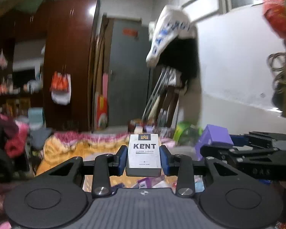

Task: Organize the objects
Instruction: 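Lift both boxes over the white basket and open both grippers, then grasp the white box with red print with the right gripper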

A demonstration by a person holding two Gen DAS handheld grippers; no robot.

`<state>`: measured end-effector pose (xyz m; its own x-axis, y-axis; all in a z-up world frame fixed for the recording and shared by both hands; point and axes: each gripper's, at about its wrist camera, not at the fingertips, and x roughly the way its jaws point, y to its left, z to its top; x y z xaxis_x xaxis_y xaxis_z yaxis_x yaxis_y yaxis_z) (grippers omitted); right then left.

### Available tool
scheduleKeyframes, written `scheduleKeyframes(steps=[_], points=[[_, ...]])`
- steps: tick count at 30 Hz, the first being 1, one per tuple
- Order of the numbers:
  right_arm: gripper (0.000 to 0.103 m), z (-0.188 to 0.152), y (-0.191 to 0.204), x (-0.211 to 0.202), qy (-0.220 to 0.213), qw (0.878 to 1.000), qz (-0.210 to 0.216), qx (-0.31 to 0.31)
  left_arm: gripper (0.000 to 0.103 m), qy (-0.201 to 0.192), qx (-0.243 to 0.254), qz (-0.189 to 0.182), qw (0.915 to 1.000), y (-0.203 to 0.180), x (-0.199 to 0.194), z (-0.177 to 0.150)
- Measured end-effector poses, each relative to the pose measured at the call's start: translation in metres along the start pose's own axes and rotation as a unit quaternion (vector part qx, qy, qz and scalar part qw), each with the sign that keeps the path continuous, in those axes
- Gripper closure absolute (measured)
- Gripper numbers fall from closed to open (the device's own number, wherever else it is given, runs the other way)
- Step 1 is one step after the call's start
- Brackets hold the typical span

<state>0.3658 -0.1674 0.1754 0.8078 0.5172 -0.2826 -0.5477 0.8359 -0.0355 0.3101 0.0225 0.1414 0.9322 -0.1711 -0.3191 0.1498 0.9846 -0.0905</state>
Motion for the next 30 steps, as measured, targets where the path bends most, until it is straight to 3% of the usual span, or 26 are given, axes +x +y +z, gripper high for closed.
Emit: scheduleKeyframes(steps=[3, 5, 10, 15, 17, 20, 24, 27, 30], points=[[0.021, -0.012, -0.005, 0.021, 0.029, 0.999, -0.016, -0.001, 0.014, 0.047, -0.010, 0.009, 0.9988, 0.006, 0.031, -0.012], [0.003, -0.021, -0.005, 0.016, 0.027, 0.999, -0.028, -0.003, 0.013, 0.047, -0.018, 0.002, 0.9987, 0.009, 0.030, -0.020], [0.000, -0.051, -0.010, -0.048, -0.010, 0.999, -0.012, 0.036, 0.012, -0.017, 0.003, -0.002, 0.9999, -0.009, -0.035, -0.049], [0.000, -0.104, -0.021, -0.078, 0.011, 0.996, -0.013, 0.090, 0.011, 0.004, 0.010, -0.045, 0.9989, -0.031, -0.058, -0.111], [0.000, -0.121, -0.019, -0.075, 0.028, 0.995, -0.016, 0.096, 0.011, 0.034, 0.008, -0.049, 0.9982, -0.033, -0.050, -0.130], [0.000, -0.141, -0.010, -0.061, 0.062, 0.992, -0.001, 0.112, 0.011, 0.048, -0.007, -0.022, 0.9986, -0.021, -0.049, -0.148], [0.000, -0.149, 0.013, -0.037, 0.096, 0.988, 0.015, 0.118, 0.011, 0.047, -0.059, -0.001, 0.9971, 0.013, -0.059, -0.154], [0.000, -0.152, 0.042, -0.021, 0.111, 0.987, 0.011, 0.112, 0.011, 0.037, -0.069, 0.024, 0.9966, 0.026, -0.070, -0.159], [0.000, -0.151, 0.061, -0.005, 0.121, 0.987, -0.004, 0.107, 0.011, 0.033, -0.080, 0.025, 0.9960, 0.035, -0.075, -0.162]])
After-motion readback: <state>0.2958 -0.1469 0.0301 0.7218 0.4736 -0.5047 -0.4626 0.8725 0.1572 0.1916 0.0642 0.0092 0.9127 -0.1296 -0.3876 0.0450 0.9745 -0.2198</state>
